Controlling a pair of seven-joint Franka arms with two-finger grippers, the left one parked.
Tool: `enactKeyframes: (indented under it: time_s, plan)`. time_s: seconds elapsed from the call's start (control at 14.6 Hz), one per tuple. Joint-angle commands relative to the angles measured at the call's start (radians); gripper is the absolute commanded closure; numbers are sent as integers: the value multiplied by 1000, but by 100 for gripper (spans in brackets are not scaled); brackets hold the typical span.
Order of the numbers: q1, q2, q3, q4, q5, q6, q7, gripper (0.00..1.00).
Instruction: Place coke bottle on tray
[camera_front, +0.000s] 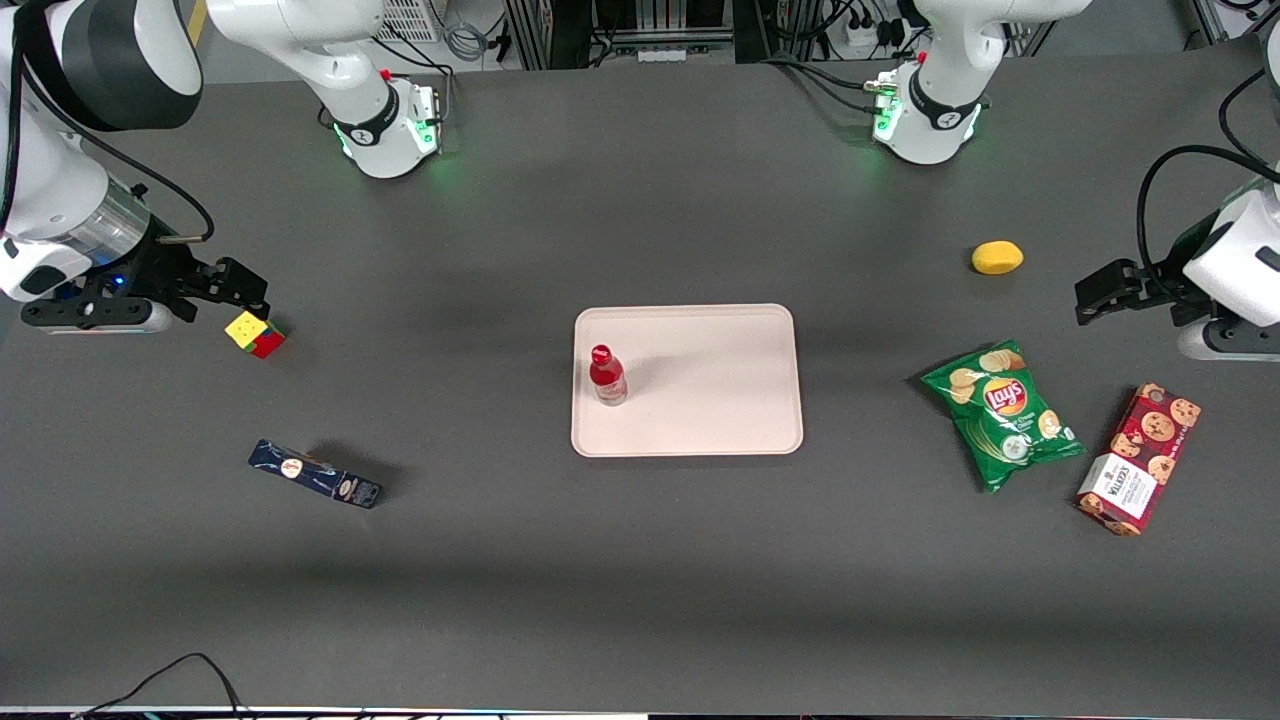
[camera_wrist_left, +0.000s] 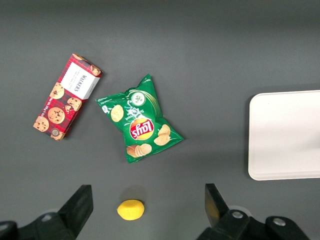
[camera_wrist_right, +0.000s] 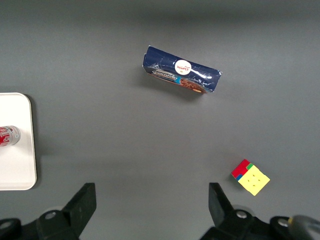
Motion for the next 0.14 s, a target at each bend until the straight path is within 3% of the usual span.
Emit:
enactKeyframes:
  time_s: [0.0,0.07]
  plan:
    - [7,17,2,28,-17,-6,10,0]
    - [7,17,2,33,-17,-10,10,0]
